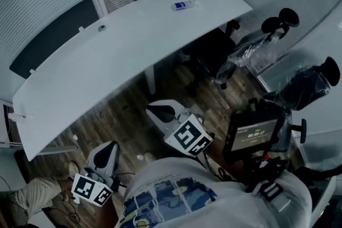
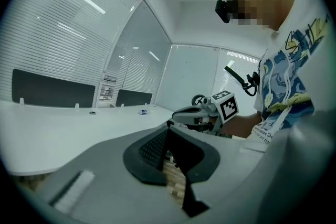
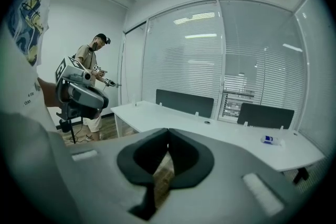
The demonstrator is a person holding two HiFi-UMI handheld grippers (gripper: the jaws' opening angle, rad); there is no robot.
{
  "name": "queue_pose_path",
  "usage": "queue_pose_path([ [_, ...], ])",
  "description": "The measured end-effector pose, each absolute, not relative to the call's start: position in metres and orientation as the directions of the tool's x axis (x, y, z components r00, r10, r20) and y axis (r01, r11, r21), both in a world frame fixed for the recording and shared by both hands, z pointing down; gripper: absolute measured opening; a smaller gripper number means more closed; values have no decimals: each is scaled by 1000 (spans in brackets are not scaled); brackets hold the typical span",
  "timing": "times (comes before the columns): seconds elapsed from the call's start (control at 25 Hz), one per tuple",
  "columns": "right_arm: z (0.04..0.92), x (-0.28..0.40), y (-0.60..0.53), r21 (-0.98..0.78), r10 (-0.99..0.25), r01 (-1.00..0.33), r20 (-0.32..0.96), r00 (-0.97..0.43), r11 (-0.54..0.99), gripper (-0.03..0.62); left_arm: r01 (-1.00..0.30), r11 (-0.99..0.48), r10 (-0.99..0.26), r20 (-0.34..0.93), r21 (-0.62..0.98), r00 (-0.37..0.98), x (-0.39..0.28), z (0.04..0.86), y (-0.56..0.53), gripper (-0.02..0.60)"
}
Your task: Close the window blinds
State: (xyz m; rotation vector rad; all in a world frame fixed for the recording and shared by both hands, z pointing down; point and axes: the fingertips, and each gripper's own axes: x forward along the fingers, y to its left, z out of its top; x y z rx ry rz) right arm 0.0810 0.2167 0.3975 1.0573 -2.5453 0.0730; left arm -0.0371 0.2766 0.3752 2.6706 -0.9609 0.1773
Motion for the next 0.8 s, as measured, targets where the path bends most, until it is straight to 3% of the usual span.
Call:
queue_pose_path([
  [0.28,392,51,250,126,-706,-715,348,-617,687,3,-598,-768,-562,208,229,801,-66,378,303,6],
  [0.8,401,62,252,148,-713,-727,401,-575,670,3,-545,-800,-500,223,250,837,-48,386,295,6],
])
